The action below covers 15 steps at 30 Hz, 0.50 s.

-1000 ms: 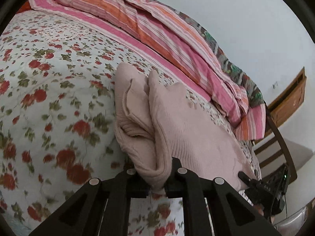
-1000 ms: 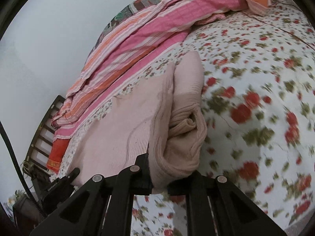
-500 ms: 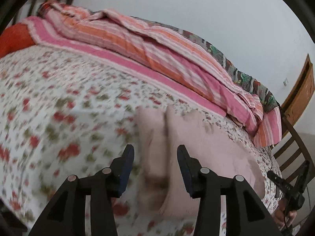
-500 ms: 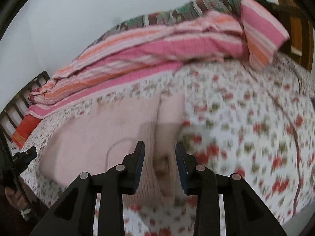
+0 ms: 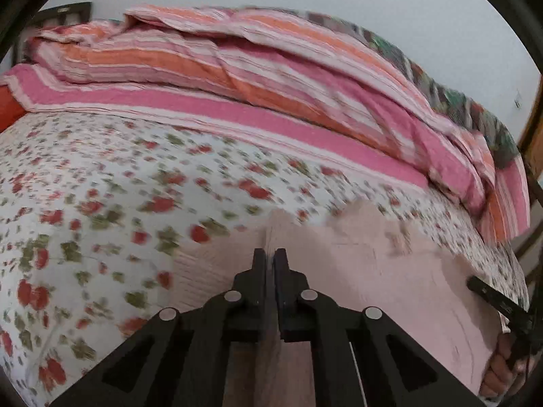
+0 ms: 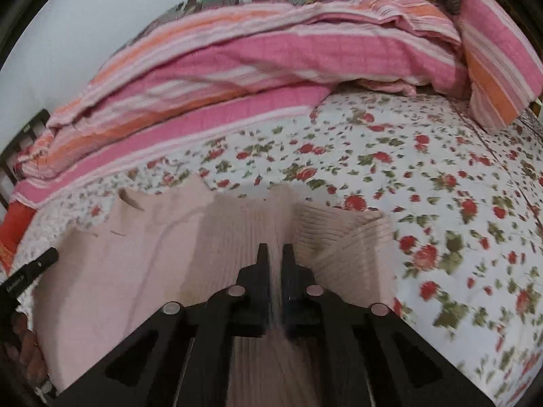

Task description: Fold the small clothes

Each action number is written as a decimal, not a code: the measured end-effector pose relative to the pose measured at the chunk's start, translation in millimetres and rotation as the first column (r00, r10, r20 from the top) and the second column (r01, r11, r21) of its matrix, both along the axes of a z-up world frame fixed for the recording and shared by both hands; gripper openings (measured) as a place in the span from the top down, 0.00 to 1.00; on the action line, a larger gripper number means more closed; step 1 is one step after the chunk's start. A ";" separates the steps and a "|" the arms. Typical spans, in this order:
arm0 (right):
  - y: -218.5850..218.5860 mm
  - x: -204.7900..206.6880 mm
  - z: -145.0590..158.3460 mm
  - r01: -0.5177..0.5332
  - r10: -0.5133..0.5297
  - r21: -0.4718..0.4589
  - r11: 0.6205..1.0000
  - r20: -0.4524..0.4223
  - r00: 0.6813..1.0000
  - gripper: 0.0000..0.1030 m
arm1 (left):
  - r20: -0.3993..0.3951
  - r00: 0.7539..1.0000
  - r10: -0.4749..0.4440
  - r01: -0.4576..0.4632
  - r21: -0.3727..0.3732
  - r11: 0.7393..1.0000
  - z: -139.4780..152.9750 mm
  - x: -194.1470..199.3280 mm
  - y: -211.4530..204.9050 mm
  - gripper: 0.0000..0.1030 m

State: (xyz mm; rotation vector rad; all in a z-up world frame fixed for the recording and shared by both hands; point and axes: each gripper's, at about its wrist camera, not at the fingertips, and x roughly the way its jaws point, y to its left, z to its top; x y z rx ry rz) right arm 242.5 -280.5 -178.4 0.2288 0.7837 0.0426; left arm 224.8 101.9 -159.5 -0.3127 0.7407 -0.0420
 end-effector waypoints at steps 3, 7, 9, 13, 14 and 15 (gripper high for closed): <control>-6.7 -13.4 10.2 0.006 -0.009 0.030 1.000 0.095 0.995 0.95 | 0.031 0.999 -0.027 0.029 -0.072 0.997 -0.7 -1.1 12.5 0.94; -5.3 8.9 -21.5 0.061 -0.060 0.013 0.998 -0.038 0.997 0.95 | -0.031 0.998 -0.047 0.046 -0.014 0.999 -19.9 8.6 4.2 0.93; -4.1 6.5 -20.2 0.066 -0.066 0.004 0.998 -0.013 0.998 0.95 | -0.035 0.998 -0.045 0.045 -0.012 0.999 -26.4 7.4 4.5 0.91; 6.1 6.4 -21.3 0.080 -0.080 -0.063 0.995 0.002 0.997 0.94 | -0.010 0.998 -0.058 0.058 0.008 0.998 -30.1 3.6 2.6 0.90; 6.7 6.8 -21.4 0.082 -0.082 -0.069 0.994 0.003 0.997 0.94 | -0.006 0.998 -0.058 0.058 0.013 0.998 -30.3 2.9 1.9 0.90; 6.4 6.6 -21.9 0.084 -0.084 -0.070 0.994 0.004 0.996 0.94 | -0.001 0.998 -0.057 0.057 0.018 0.998 -30.0 2.7 1.4 0.90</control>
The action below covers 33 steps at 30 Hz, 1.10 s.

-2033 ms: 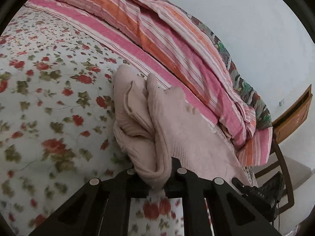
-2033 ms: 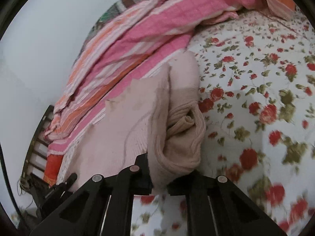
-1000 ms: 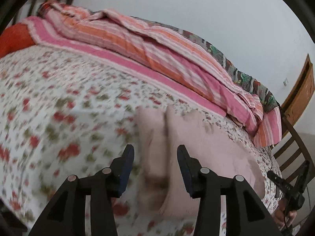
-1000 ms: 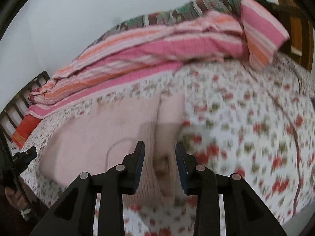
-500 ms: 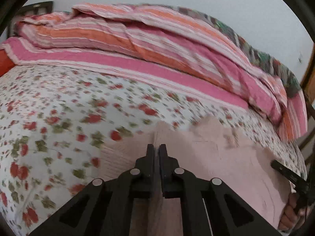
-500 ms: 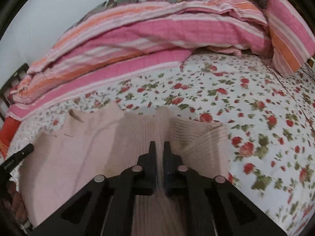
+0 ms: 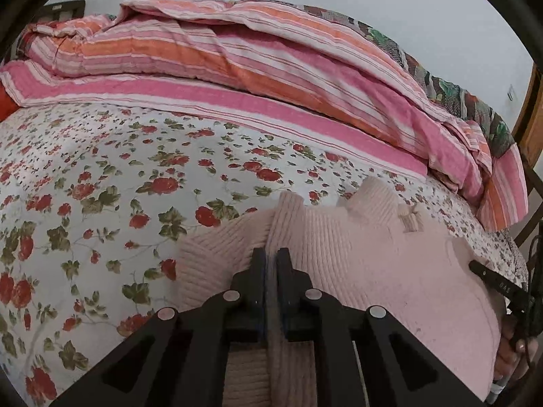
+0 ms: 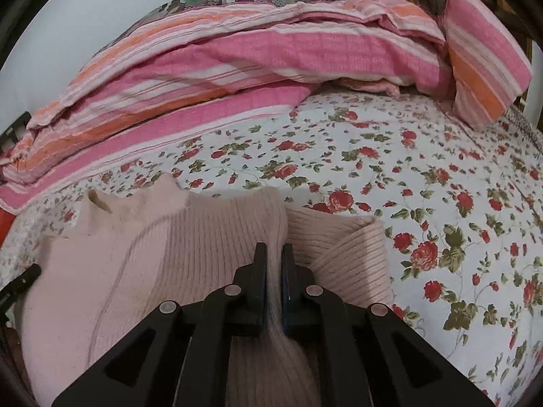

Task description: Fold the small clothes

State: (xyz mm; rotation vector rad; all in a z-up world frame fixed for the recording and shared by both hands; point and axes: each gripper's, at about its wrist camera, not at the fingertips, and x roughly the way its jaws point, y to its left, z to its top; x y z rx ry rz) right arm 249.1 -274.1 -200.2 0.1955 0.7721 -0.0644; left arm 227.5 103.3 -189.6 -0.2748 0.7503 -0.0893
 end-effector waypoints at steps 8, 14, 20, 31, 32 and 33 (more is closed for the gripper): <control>9.8 0.5 -1.0 0.003 -0.003 -0.064 0.998 0.003 1.000 0.91 | 0.017 1.000 -0.006 0.006 0.026 1.000 0.4 -3.3 -3.4 0.89; 6.8 -1.0 -1.5 0.005 -0.005 -0.041 0.999 0.007 1.000 0.90 | 0.022 1.000 0.003 -0.004 0.053 0.999 0.6 -4.4 -7.5 0.89; 4.8 -0.8 -1.8 0.002 -0.002 -0.023 1.000 0.011 1.000 0.90 | 0.023 1.000 0.008 -0.010 0.069 0.998 0.5 -3.5 -9.2 0.89; 1.4 -7.6 2.2 -0.028 0.027 0.024 0.999 0.032 0.999 0.80 | 0.035 0.998 -0.053 0.051 0.043 0.998 3.7 -8.8 -9.4 0.64; 1.7 -9.1 4.0 -0.040 0.039 0.024 0.999 0.033 0.999 0.79 | 0.028 0.996 -0.083 0.082 0.029 0.996 5.3 -9.7 -9.5 0.60; 2.0 -10.1 6.2 -0.039 0.038 0.016 0.999 0.030 0.999 0.78 | 0.026 0.995 -0.101 0.100 0.023 0.995 7.7 -11.9 -9.2 0.52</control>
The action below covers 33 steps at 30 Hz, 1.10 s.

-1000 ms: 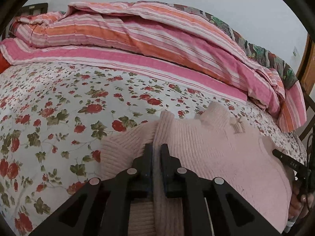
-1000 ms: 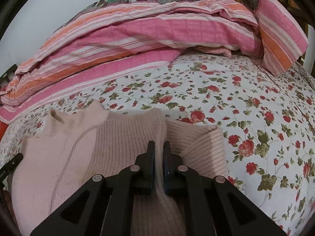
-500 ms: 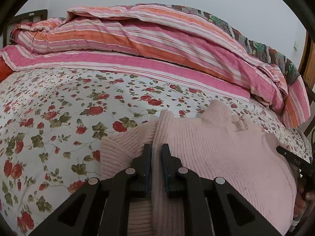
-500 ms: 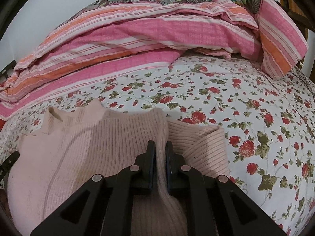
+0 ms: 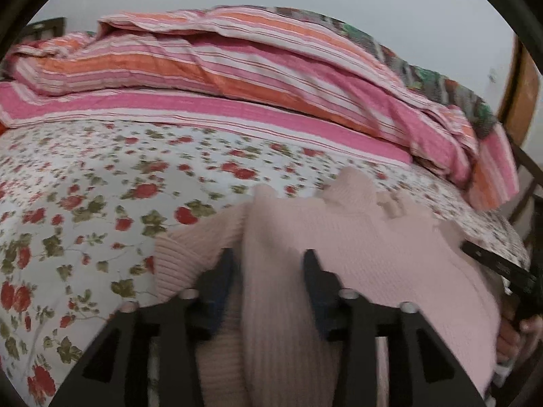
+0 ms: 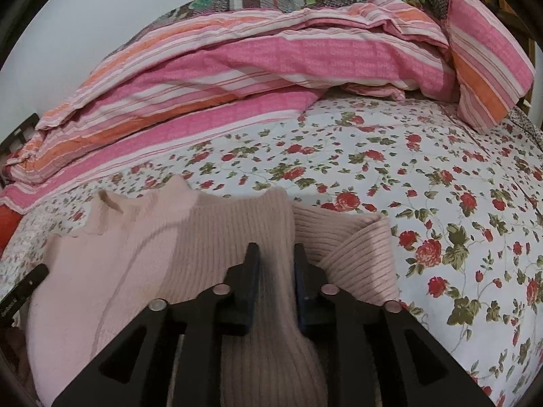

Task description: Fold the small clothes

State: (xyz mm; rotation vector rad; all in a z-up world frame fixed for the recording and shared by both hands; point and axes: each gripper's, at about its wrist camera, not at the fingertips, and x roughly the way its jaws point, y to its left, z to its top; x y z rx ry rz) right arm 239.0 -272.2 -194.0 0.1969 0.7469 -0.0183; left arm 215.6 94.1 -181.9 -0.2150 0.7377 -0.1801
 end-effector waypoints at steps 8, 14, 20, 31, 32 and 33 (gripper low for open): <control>39.3 -33.2 56.7 -0.083 0.084 -0.015 0.996 0.072 0.994 0.60 | 0.077 0.993 0.088 -0.081 -0.098 0.992 24.0 -54.0 32.2 0.28; 121.7 -29.5 44.9 -0.269 0.270 -0.079 0.960 0.008 0.963 0.56 | 0.004 0.991 0.136 -0.133 -0.175 0.976 13.1 -69.3 65.4 0.28; 135.7 8.1 2.6 -0.184 0.169 -0.142 0.973 -0.110 0.979 0.56 | -0.019 0.994 0.111 -0.113 -0.188 0.976 -1.0 -99.1 78.3 0.28; 134.6 33.9 3.5 -0.167 0.147 -0.121 0.979 -0.160 0.976 0.55 | 0.000 1.000 0.020 -0.019 -0.277 0.961 -15.3 -135.2 75.8 0.28; 133.5 29.5 4.4 -0.169 0.150 -0.117 0.979 -0.156 0.976 0.55 | -0.005 1.000 0.013 -0.014 -0.285 0.958 -15.8 -136.9 74.8 0.28; 132.3 20.9 6.4 -0.172 0.154 -0.113 0.979 -0.153 0.976 0.55 | -0.007 1.000 0.004 -0.006 -0.298 0.955 -16.6 -139.0 74.1 0.28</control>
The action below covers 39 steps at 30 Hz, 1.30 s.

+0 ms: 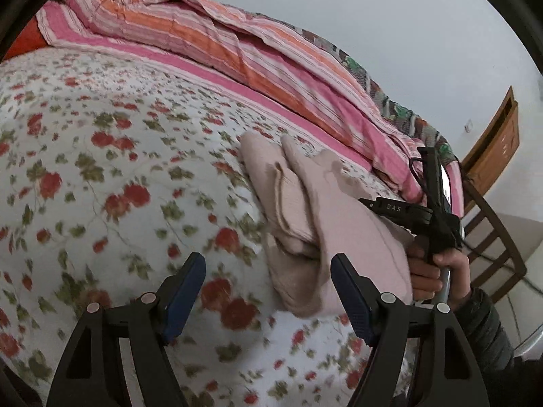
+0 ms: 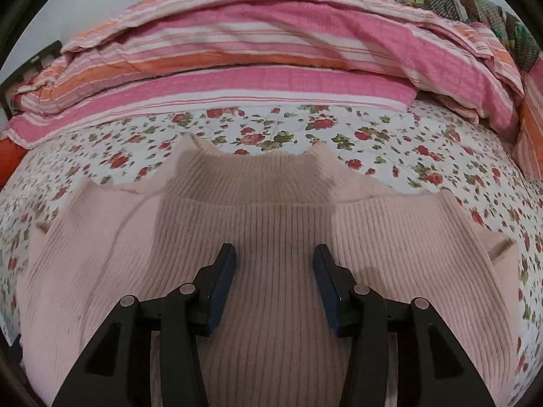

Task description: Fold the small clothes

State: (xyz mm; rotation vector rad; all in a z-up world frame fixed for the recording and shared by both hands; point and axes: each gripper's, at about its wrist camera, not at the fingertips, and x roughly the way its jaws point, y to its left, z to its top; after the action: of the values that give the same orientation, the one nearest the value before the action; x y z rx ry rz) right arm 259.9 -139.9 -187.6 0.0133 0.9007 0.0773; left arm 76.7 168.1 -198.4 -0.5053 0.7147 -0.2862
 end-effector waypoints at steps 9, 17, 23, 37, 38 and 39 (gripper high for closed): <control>-1.3 -70.3 16.9 -0.026 0.027 -0.015 1.000 0.077 0.997 0.55 | -0.028 0.998 -0.049 0.048 -0.046 0.998 -7.4 -18.3 -11.2 0.28; -3.2 -138.5 10.1 -0.070 0.076 -0.042 0.997 0.155 0.985 0.55 | -0.003 0.999 -0.034 0.033 -0.065 0.997 -5.2 -32.3 -16.8 0.28; -9.3 -172.9 -11.5 -0.112 0.115 -0.033 0.993 0.123 0.986 0.55 | 0.026 0.999 -0.046 0.049 -0.105 0.993 -5.6 -27.1 -32.2 0.29; -78.5 -193.9 12.8 -0.074 0.050 0.188 0.979 0.128 0.990 0.57 | 0.044 0.999 -0.006 0.015 -0.193 0.981 -9.9 -5.0 -48.7 0.34; -81.9 -194.2 12.4 -0.073 0.048 0.196 0.978 0.130 0.990 0.57 | 0.044 0.999 -0.004 0.013 -0.190 0.982 -8.4 -2.0 -49.3 0.34; -85.1 -194.2 11.9 -0.072 0.046 0.201 0.977 0.131 0.990 0.57 | 0.046 0.999 -0.004 0.012 -0.182 0.983 -5.9 2.4 -50.4 0.34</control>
State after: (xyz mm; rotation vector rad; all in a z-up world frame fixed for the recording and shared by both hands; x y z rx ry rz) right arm 65.7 -225.0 -175.6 0.1724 0.7638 0.2244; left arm 79.0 117.8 -204.3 -0.6681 0.6496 -0.3715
